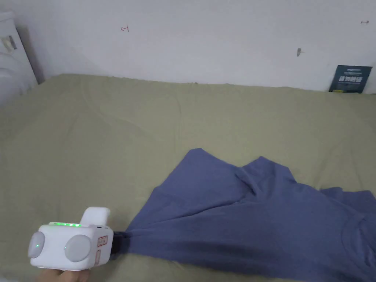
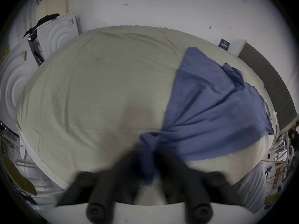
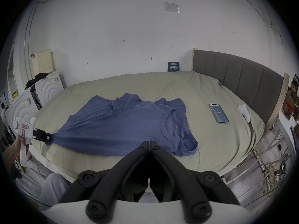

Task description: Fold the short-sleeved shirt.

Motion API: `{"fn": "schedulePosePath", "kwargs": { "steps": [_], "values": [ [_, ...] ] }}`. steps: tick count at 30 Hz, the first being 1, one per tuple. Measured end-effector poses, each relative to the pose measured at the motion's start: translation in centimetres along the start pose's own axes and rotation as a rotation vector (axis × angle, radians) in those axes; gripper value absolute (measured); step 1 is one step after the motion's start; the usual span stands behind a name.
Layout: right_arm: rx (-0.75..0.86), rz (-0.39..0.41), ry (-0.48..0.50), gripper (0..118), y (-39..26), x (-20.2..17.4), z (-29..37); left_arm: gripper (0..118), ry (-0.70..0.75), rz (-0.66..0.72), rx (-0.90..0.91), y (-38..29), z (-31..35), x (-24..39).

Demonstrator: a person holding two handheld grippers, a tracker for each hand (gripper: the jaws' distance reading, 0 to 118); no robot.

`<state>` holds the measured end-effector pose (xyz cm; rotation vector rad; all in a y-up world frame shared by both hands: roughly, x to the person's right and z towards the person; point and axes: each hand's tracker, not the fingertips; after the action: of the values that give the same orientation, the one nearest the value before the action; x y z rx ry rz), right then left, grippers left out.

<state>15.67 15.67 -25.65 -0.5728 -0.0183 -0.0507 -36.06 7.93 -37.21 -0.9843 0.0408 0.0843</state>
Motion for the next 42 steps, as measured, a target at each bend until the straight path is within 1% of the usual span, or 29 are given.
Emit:
{"fn": "schedulePosePath", "kwargs": {
  "steps": [6, 10, 13, 15, 17, 19, 20, 22, 23, 24, 25, 26, 27, 28, 29, 31, 33, 34, 35, 36, 37, 38, 39, 40, 41, 42],
  "values": [
    [-0.024, 0.030, -0.003, 1, 1.2, 0.4, -1.1, 0, -0.022, 0.055, -0.008, 0.0, -0.4, -0.8],
    [-0.072, 0.062, -0.009, 1, 3.3, 0.6, -4.2, 0, -0.036, 0.070, -0.001, -0.3, -0.5, -1.0],
    [-0.098, 0.074, 0.020, 1, 5.9, 0.9, -8.5, 0, -0.044, 0.076, 0.002, -0.3, -0.7, -1.3],
    [-0.136, 0.102, 0.037, 1, 8.0, 0.9, -12.2, 0, -0.052, 0.077, 0.002, -0.3, -0.7, -1.4],
    [-0.171, 0.134, 0.077, 1, 10.5, 0.9, -16.8, 0, -0.053, 0.078, 0.001, -0.3, -0.8, -1.5],
    [-0.214, 0.154, 0.095, 1, 12.5, 0.9, -21.6, 0, -0.054, 0.070, 0.002, -0.4, -0.7, -1.2],
    [-0.230, 0.174, 0.095, 1, 13.5, 0.8, -24.2, 0, -0.056, 0.065, -0.007, -0.4, -0.9, -1.2],
    [-0.265, 0.235, 0.079, 1, 15.1, 0.0, -28.3, 0, -0.050, 0.062, -0.005, -0.2, 0.2, 0.7],
    [-0.291, 0.252, 0.092, 13, 15.6, -0.3, -30.6, 0, -0.052, 0.064, -0.009, -0.1, 0.2, 0.9],
    [-0.304, 0.258, 0.092, 63, 16.0, -0.6, -32.3, 0, -0.053, 0.064, -0.010, -0.1, 0.1, 1.1],
    [-0.327, 0.271, 0.088, 101, 16.2, -0.8, -33.7, 0, -0.057, 0.070, -0.014, 0.1, -0.1, 0.3],
    [-0.400, 0.268, 0.087, 114, 16.5, -1.0, -36.4, 0, -0.059, 0.072, -0.019, 0.1, -0.2, 0.2],
    [-0.454, 0.251, 0.087, 114, 16.2, -1.3, -38.2, 0, -0.057, 0.071, -0.021, 0.2, -0.2, 0.3],
    [-0.450, 0.252, 0.053, 114, 16.0, -1.4, -39.6, 0, -0.057, 0.071, -0.022, 0.2, -0.1, 0.5],
    [-0.456, 0.274, 0.045, 114, 15.8, -1.6, -41.0, 0, -0.055, 0.063, -0.025, 0.4, 0.0, 0.9],
    [-0.523, 0.303, 0.035, 114, 15.2, -2.2, -42.7, 0, -0.056, 0.060, -0.029, 0.5, 0.0, 1.2],
    [-0.589, 0.352, 0.025, 113, 14.2, -2.7, -44.1, 0, -0.060, 0.070, -0.034, 0.9, 0.2, 1.5],
    [-0.583, 0.343, 0.025, 113, 14.0, -2.8, -44.3, 0, -0.062, 0.072, -0.037, 1.1, 0.4, 1.8],
    [-0.567, 0.316, 0.017, 113, 14.7, -3.1, -43.0, 0, -0.062, 0.075, -0.038, 1.2, 0.5, 2.1],
    [-0.575, 0.302, 0.021, 109, 14.9, -3.1, -42.6, 0, -0.062, 0.075, -0.039, 1.3, 0.5, 2.3],
    [-0.564, 0.294, 0.055, 97, 15.1, -3.1, -41.7, 0, -0.065, 0.070, -0.043, 1.2, 0.1, 1.2],
    [-0.531, 0.294, 0.063, 78, 15.3, -3.2, -40.7, 0, -0.060, 0.068, -0.043, 1.1, 0.0, 0.8],
    [-0.503, 0.304, 0.053, 33, 15.7, -3.0, -41.1, 0, -0.057, 0.066, -0.045, 1.2, 0.0, 0.9],
    [-0.471, 0.327, 0.045, 2, 15.8, -2.9, -40.4, 0, -0.052, 0.055, -0.050, 1.3, 0.1, 1.0],
    [-0.442, 0.289, 0.069, 2, 16.8, -1.5, -39.0, 0, -0.048, 0.050, -0.051, 1.4, 0.3, 1.2],
    [-0.460, 0.244, 0.093, 2, 17.4, -0.9, -38.2, 0, -0.044, 0.046, -0.049, 1.5, 0.5, 1.4]
  ]
}}
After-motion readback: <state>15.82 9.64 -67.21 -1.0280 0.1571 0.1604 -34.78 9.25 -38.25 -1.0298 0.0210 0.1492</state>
